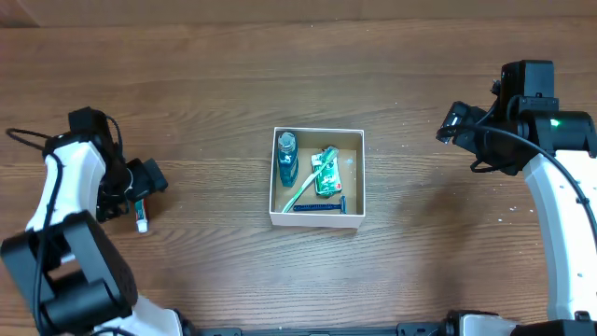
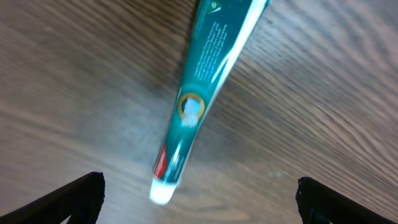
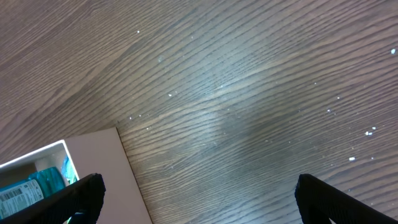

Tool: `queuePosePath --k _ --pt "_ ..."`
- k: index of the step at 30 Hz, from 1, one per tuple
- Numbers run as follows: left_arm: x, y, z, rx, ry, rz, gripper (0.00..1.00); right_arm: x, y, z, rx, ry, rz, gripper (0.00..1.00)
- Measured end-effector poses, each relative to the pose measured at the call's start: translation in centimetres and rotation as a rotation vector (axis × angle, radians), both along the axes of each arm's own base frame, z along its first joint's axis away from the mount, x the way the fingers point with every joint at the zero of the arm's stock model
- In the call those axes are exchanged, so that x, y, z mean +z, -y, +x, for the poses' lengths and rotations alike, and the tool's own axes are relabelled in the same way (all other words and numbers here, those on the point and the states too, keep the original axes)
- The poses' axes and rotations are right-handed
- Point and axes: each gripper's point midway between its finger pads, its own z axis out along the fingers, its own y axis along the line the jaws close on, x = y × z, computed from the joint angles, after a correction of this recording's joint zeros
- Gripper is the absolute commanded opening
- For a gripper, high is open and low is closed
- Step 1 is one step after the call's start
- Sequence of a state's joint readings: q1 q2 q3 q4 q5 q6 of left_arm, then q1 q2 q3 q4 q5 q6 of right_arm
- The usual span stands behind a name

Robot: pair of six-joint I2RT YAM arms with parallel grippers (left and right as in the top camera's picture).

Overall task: Pack container
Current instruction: 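Grasp the toothpaste tube with the left gripper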

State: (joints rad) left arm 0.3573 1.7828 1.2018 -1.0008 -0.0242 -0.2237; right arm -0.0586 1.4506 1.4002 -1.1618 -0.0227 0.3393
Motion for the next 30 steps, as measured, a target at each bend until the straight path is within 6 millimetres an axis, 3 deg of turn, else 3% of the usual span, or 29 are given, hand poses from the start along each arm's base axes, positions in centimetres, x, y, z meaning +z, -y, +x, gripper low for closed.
queuePosePath --k 5,7,8,10,11,18,25,30 --pt "-3.5 0.1 0.1 -0.021 -0.067 -0.034 1.00 0.0 0.0 0.0 0.001 0.000 0.000 1.00" --pt "-4.3 0.1 0.1 -0.025 -0.078 -0.038 0.95 0.0 0.0 0.0 0.000 0.000 0.000 1.00" --pt "-4.4 0.2 0.2 -0.030 -0.078 -0.047 0.84 0.0 0.0 0.0 0.000 0.000 0.000 1.00" --pt "-4.4 0.3 0.3 -0.043 -0.073 -0.052 0.51 0.0 0.0 0.0 0.000 0.000 0.000 1.00" --pt "-4.4 0.3 0.3 -0.043 -0.073 -0.054 0.41 0.0 0.0 0.0 0.000 0.000 0.000 1.00" --pt "-4.4 0.3 0.0 -0.050 -0.087 -0.054 0.04 0.0 0.0 0.0 0.000 0.000 0.000 1.00" --pt "-4.3 0.5 -0.2 -0.047 -0.095 -0.061 0.04 0.0 0.0 0.0 0.000 0.000 0.000 1.00" --pt "-3.5 2.1 0.0 -0.084 -0.081 -0.092 0.04 0.0 0.0 0.0 0.000 0.000 0.000 1.00"
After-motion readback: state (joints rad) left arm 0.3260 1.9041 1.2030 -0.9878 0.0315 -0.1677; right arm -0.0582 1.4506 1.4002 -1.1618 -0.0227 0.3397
